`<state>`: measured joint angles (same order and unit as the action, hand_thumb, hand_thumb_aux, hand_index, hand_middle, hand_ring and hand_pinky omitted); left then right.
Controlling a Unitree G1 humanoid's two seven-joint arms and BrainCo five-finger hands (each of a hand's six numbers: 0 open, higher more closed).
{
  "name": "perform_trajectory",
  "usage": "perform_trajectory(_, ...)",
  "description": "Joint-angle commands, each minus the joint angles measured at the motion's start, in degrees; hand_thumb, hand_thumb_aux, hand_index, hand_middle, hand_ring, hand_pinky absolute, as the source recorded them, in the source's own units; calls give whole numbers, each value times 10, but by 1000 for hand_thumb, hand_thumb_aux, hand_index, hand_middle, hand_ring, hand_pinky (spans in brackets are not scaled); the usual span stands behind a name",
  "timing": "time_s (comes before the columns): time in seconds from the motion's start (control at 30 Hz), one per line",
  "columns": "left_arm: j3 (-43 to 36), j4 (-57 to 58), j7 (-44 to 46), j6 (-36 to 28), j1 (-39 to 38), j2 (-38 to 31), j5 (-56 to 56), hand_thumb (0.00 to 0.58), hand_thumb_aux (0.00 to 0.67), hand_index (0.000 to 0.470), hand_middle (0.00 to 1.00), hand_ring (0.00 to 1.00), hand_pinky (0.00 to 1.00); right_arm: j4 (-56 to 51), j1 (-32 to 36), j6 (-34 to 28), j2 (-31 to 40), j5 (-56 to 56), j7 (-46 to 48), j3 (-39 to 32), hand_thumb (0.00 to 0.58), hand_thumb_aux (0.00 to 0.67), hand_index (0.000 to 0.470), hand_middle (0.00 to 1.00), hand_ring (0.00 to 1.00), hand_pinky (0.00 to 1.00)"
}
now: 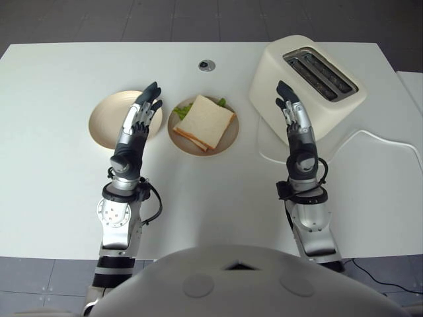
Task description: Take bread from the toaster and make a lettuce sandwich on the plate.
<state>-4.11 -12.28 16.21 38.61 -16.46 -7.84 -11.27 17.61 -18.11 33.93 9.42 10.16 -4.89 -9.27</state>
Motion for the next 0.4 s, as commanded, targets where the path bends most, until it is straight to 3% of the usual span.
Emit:
perform_trajectory(0.03,-2,-4,-6,-13,-8,5,14,0,0,0,0,0,0,4,-9,-6,-7,7,9,2,0,0,0,0,0,0)
perform_trajectory(0.4,0,25,1,-18,27,5,20,0,0,0,0,0,0,-31,13,9,-32,41,3,-3,0,0,0,0,0,0)
